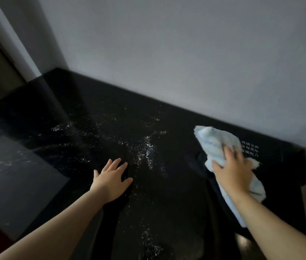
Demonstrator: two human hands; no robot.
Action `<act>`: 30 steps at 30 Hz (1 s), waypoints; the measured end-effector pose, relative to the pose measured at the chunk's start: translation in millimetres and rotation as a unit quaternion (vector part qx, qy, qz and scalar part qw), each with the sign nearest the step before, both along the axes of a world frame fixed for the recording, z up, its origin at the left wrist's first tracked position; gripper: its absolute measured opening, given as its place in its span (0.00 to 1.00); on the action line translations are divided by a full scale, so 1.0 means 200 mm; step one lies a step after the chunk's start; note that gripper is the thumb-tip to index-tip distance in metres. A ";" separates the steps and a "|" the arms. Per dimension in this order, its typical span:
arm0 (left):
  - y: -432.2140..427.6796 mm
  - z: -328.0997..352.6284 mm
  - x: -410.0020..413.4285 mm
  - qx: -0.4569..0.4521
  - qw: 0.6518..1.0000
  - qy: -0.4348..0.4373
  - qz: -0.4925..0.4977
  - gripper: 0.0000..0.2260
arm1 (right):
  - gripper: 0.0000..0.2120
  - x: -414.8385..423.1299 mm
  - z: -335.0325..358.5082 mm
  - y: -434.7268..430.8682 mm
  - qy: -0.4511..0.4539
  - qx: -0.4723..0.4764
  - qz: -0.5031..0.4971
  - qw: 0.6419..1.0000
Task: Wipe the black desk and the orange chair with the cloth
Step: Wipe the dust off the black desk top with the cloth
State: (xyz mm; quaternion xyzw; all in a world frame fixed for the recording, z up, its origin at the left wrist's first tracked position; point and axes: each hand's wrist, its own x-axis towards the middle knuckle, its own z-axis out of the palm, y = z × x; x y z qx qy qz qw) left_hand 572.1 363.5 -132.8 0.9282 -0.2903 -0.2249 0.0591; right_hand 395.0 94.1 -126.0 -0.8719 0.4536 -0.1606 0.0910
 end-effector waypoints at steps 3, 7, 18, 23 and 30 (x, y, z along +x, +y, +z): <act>0.07 -0.01 -0.11 -0.003 1.000 -0.007 -0.005 0.27 | 0.26 -0.03 -0.01 0.06 0.110 0.035 -0.051 0.992; 0.09 -0.01 -0.20 -0.009 1.000 -0.005 0.006 0.25 | 0.22 0.03 -0.03 0.49 0.014 0.004 0.157 0.987; 0.16 -0.02 -0.40 -0.015 1.000 -0.019 0.013 0.24 | 0.24 -0.33 0.01 0.20 0.114 0.007 -0.050 0.992; 0.19 -0.02 -0.48 -0.022 0.999 -0.029 0.017 0.23 | 0.25 -0.27 -0.05 0.72 0.003 0.019 0.219 0.976; 0.29 0.00 -0.53 -0.015 1.000 0.003 -0.025 0.22 | 0.26 -0.39 0.01 0.26 0.042 0.014 -0.033 0.998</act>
